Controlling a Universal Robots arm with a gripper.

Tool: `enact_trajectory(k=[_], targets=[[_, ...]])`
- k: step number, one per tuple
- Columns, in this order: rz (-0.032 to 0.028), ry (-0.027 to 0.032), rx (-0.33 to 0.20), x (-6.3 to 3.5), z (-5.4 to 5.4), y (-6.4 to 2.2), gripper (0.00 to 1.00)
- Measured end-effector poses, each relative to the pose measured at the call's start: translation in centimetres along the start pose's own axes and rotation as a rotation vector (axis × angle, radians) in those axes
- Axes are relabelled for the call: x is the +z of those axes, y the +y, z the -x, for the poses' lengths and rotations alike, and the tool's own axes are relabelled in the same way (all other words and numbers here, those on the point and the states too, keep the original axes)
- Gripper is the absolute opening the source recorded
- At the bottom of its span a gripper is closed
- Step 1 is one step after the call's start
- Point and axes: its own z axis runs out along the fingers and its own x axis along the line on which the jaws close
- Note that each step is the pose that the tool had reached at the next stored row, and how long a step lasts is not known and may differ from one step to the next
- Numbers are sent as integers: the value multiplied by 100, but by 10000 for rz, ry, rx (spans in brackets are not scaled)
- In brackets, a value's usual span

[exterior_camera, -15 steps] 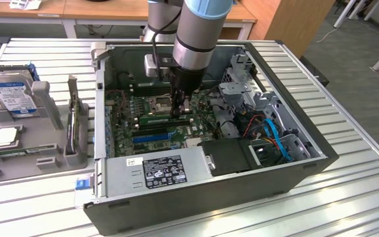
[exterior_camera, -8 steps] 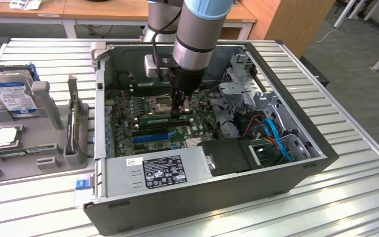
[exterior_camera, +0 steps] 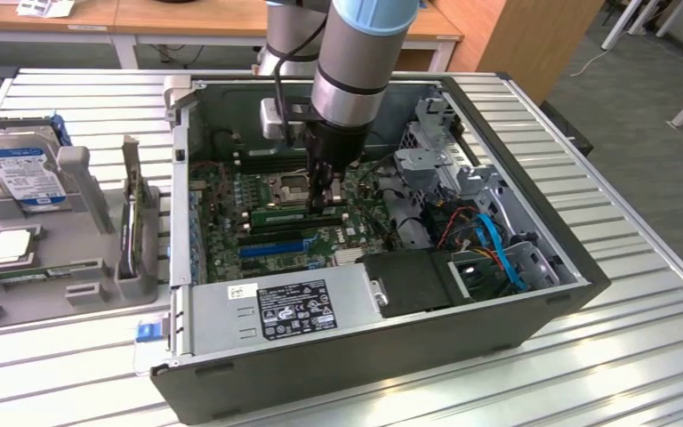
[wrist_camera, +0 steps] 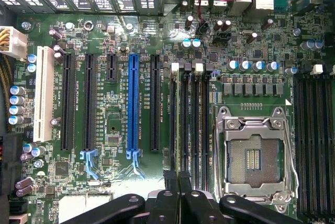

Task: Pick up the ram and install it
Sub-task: 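Insert the ram into the slot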

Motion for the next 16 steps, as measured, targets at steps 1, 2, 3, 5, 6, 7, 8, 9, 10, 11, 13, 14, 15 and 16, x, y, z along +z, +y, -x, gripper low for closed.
enact_trajectory(k=[1, 2, 3, 5, 6, 7, 8, 9, 10, 11, 13, 14, 15, 16], targets=[[0, 0, 0, 0, 0, 0, 12], [0, -1, 0, 2, 0, 0, 12], [-1, -3, 0, 7, 0, -1, 12], [0, 0, 0, 8, 0, -1, 12], [-1, 0, 0, 9, 0, -1, 12], [0, -1, 0, 9, 0, -1, 12], [0, -2, -3, 9, 0, -1, 12], [0, -2, -7, 9, 0, -1, 12], [1, -3, -13, 9, 0, -1, 12], [1, -4, -19, 8, 0, 0, 12], [1, -8, -36, 9, -1, -1, 12], [2, -10, -47, 9, 0, -1, 12], [3, -12, -58, 9, -1, -1, 12], [3, -14, -70, 9, -1, -1, 12]])
